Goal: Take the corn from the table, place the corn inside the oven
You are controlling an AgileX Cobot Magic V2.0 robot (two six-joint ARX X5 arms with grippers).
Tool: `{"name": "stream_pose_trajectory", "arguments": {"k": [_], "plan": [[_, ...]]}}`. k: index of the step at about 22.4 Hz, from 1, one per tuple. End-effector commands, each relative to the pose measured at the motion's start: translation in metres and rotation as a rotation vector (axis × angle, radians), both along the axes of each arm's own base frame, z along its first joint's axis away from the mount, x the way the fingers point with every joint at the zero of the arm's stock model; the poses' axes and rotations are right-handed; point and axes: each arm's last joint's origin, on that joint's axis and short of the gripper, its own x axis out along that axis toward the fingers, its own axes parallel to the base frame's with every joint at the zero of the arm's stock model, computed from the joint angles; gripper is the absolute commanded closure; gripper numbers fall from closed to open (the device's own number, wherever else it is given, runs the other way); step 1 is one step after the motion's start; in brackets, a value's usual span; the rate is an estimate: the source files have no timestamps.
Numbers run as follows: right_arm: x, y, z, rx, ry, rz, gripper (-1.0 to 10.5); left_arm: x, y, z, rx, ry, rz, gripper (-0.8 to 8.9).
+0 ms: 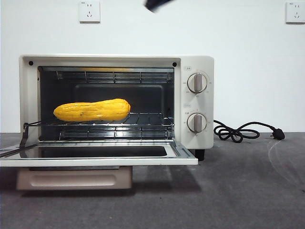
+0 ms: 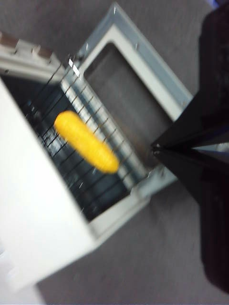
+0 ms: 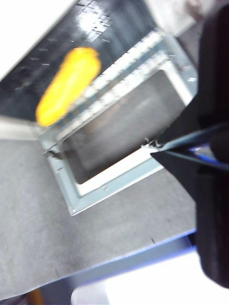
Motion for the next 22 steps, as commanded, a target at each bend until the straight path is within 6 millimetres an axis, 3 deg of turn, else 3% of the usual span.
{"name": "stream_pose_trajectory", "arguments": {"k": [1,5,10,22], "plan": [[0.018,-0.016,-0.001,0.048,0.071,-0.004,9.6,0.002,0.009,-0.018,-0.122,0.052,-0.025,8.22],[0.041,-0.051,-0.004,0.091,0.138,-0.031,9.6,0.020,0.036,-0.060,-0.347,0.141,0.041,8.22],[0.050,-0.075,-0.006,0.117,0.183,-0.041,9.6,0.039,0.064,-0.092,-0.617,0.201,0.106,8.22],[0.058,-0.101,-0.037,0.171,0.256,-0.031,9.6,0.088,0.095,-0.151,-0.736,0.473,0.251,8.22]]}}
